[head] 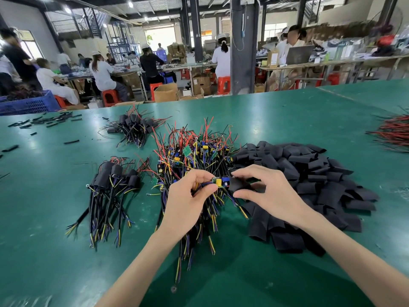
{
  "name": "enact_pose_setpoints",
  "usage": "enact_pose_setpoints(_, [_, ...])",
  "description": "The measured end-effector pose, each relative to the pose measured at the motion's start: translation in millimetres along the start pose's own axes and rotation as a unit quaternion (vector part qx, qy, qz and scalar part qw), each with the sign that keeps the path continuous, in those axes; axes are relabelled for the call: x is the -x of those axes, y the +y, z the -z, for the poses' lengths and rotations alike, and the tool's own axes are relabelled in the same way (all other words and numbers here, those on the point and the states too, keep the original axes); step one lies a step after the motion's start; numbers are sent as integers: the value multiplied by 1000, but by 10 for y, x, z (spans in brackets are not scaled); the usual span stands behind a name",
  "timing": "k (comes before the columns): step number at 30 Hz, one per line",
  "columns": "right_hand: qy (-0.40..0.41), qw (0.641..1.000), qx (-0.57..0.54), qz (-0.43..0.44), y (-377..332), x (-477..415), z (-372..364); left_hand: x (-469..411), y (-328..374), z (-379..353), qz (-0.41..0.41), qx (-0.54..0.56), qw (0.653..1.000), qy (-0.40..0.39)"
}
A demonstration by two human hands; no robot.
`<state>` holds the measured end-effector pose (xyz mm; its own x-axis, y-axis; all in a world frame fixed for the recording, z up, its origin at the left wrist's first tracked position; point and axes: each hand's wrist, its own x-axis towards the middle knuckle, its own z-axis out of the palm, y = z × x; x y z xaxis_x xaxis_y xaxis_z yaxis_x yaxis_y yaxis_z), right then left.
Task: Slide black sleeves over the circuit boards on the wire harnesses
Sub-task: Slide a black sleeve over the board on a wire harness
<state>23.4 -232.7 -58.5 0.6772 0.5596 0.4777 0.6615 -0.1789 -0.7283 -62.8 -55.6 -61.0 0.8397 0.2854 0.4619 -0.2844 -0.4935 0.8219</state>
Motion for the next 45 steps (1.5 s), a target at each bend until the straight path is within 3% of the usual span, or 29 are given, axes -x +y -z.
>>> enact_pose_setpoints(7, [-29, 995, -79, -61, 44, -6, 31, -17, -3, 28, -7, -7, 1000, -6])
enact_pose_setpoints(13, [10, 998, -63, -27, 25, 3, -2, -20, -43, 19, 22, -7, 1000, -10])
enact_pose_setpoints(18, [0, 1000, -19, 6, 29, 10, -27, -14, -42, 22, 2, -15, 1000, -22])
enact_pose_setpoints(23, [-19, 998, -58, -18, 23, 5, -4, -2, -31, 4, -15, -20, 999, -42])
enact_pose_setpoints(33, [21, 991, 92, 93, -36, 46, -90, -17, -98, 14, -52, -48, 997, -26])
enact_pose_setpoints(45, [10, 992, 85, 88, -6, 59, -135, -9, -98, 1, -15, -33, 999, -7])
